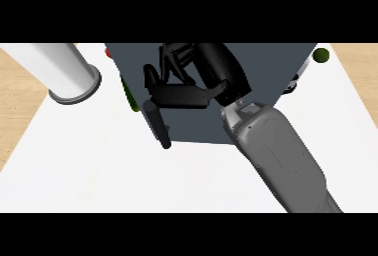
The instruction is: Pick up the bottled water, place it into the cabinet and close the cabinet
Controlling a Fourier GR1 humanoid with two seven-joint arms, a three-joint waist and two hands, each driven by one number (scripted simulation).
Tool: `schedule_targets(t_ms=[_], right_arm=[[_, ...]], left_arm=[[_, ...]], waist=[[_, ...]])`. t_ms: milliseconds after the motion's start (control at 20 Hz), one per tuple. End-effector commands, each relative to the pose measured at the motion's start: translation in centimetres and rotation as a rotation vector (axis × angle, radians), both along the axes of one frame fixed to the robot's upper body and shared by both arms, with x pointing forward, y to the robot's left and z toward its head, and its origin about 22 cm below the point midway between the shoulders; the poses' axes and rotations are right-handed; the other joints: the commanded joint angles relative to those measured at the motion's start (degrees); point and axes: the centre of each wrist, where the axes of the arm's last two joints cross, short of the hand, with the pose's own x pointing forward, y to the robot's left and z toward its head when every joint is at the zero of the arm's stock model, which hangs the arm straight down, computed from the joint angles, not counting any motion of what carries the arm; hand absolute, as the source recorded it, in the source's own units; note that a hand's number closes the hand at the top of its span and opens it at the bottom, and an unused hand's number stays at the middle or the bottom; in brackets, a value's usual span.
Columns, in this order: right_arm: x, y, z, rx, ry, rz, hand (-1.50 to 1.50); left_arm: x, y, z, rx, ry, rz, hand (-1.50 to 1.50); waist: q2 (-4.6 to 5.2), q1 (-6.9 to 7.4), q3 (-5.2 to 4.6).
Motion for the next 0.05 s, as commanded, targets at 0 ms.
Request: schedule_targets(t_ms=[0], right_arm=[[3.92, -2.50, -3.26, -0.056, 0.158, -0.170, 1.50]], left_arm=[[0.32, 0.19, 0.02, 0.002, 0.004, -0.004, 1.50]], waist=[[4.27, 0.80, -0.31]])
